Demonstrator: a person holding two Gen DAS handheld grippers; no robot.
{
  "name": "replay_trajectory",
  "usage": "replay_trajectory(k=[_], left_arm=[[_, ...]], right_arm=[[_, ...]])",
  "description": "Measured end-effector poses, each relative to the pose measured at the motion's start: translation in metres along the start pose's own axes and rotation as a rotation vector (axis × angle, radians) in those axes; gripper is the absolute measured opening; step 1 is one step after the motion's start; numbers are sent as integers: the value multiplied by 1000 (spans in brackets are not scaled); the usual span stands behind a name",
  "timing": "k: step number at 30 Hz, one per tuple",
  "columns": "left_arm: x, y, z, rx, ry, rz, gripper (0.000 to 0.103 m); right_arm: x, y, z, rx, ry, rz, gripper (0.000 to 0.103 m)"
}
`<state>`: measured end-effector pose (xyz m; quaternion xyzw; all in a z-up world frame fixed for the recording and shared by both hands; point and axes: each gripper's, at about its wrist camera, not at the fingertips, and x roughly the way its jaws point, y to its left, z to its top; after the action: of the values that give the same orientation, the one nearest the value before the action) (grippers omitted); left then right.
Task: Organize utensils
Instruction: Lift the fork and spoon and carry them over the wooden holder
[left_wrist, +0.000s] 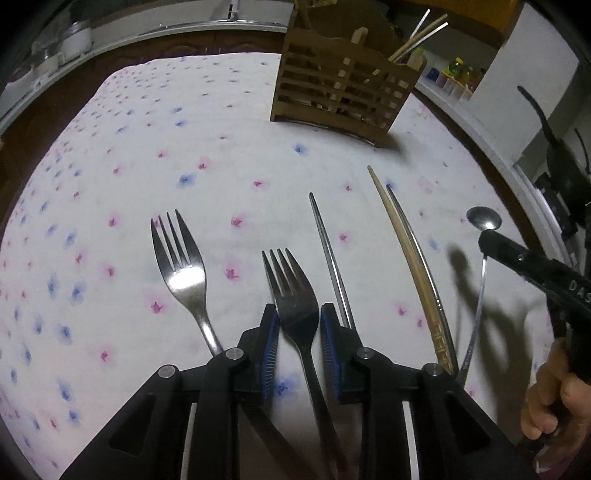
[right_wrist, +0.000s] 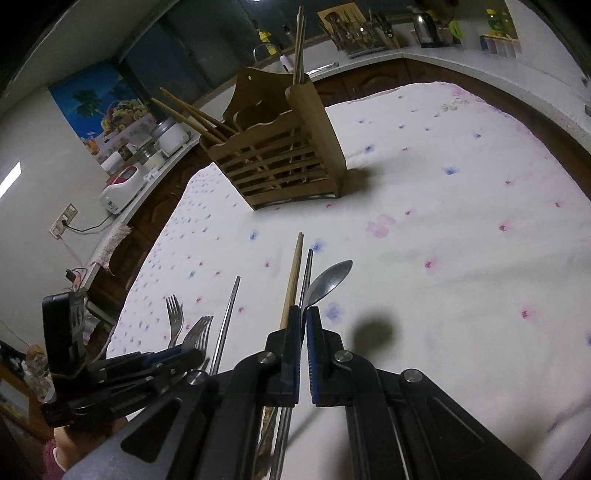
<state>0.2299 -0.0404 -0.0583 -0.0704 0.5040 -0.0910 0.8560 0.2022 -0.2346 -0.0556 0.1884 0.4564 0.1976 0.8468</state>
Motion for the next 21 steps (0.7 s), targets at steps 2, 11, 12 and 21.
replay_trajectory(k=[2, 11, 12, 21], left_arm=[[2, -7, 2, 23, -1, 26, 29], [10, -24, 2, 100, -3, 105, 23], [9, -23, 2, 92, -2, 100, 23], [-46, -17, -1, 54, -126, 4, 22]], right_arm=[[-1, -2, 0, 5, -2, 4, 3], [-6, -9, -3, 25, -9, 24, 3], [-7, -9, -3, 25, -10, 25, 3], [-34, 8, 5, -33, -68, 22, 2]])
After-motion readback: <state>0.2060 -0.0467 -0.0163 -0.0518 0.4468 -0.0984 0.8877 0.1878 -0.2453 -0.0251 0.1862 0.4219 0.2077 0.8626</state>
